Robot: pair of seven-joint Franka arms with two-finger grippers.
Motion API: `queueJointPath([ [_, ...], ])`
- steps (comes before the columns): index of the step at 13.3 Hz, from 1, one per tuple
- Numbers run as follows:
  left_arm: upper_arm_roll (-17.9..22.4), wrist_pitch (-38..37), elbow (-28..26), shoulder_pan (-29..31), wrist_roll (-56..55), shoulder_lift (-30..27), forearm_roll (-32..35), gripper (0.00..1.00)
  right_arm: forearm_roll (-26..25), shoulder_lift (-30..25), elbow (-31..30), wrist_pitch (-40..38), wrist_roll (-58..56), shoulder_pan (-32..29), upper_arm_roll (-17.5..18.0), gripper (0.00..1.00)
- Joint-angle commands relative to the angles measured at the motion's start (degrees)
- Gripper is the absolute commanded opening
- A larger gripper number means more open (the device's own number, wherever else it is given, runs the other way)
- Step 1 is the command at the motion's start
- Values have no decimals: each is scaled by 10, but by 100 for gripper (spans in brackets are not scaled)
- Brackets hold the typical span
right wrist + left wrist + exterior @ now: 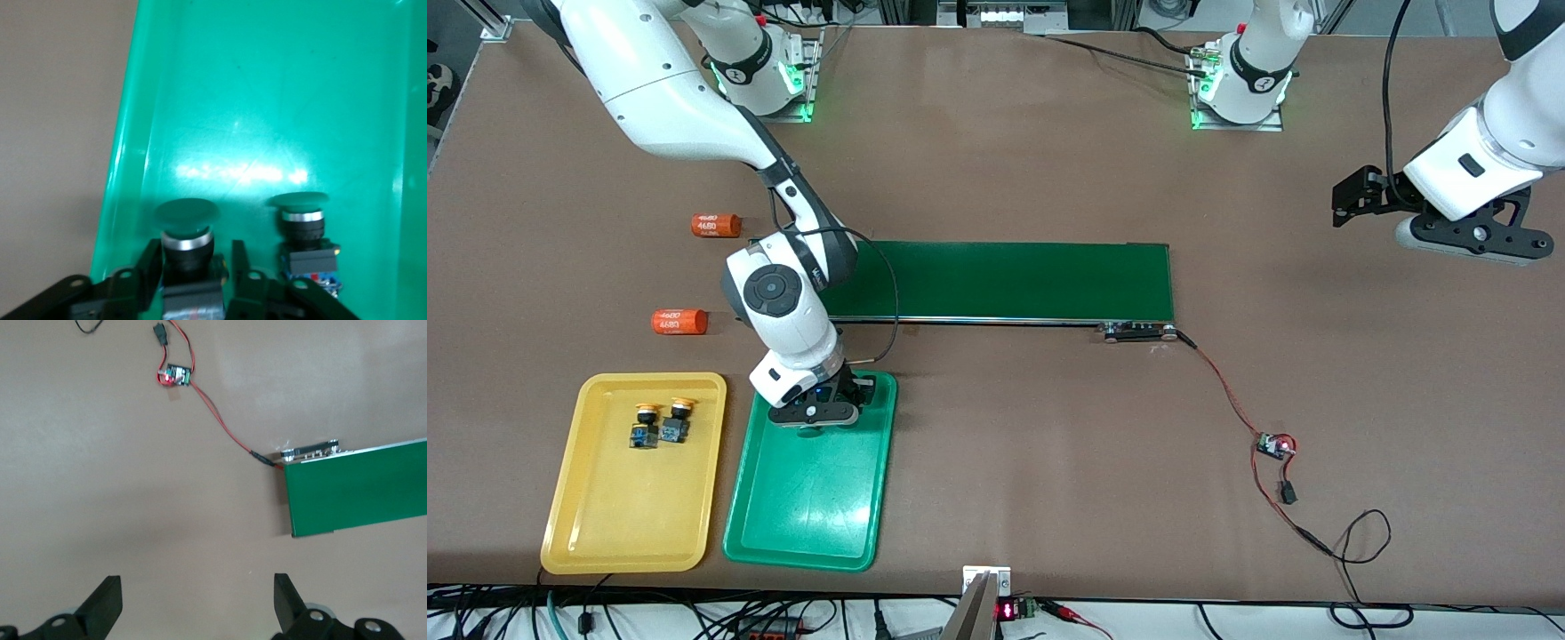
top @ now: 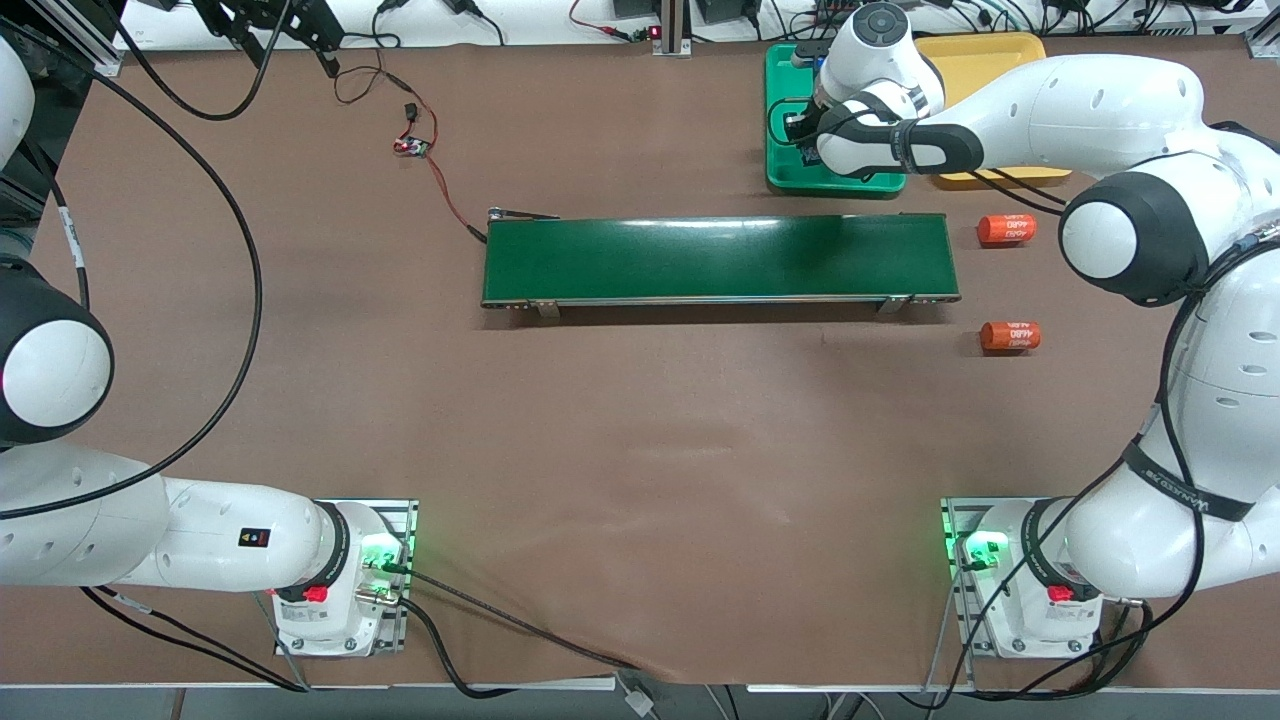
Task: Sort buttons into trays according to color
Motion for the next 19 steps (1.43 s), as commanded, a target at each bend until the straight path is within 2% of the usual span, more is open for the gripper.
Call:
queueJointPath([
  [1, 0, 7, 19, 2, 4, 15, -2, 100, -7, 9, 6, 32, -11, 5, -11, 79],
  [4, 0, 7, 20, 2, 4, 17, 0, 100, -4, 7, 5, 32, -16, 7, -11, 91],
  [5, -1, 7, 20, -2, 4, 18, -1, 100, -3, 3, 5, 29, -17, 8, -11, 100],
  [9, -2, 5, 33, -3, 4, 18, -2, 100, 2, -39, 0, -32, -17, 5, -11, 100],
  [14, -1, 5, 40, -3, 5, 29, -7, 100, 8, -119, -3, -178, -52, -11, -10, 100],
  [16, -2, 4, 45, -4, 5, 29, -7, 100, 61, -164, -23, -213, -56, -26, -10, 100],
  [19, -1, 4, 51, -2, 11, 31, -8, 100, 91, -222, -34, -283, -121, -50, -10, 100],
])
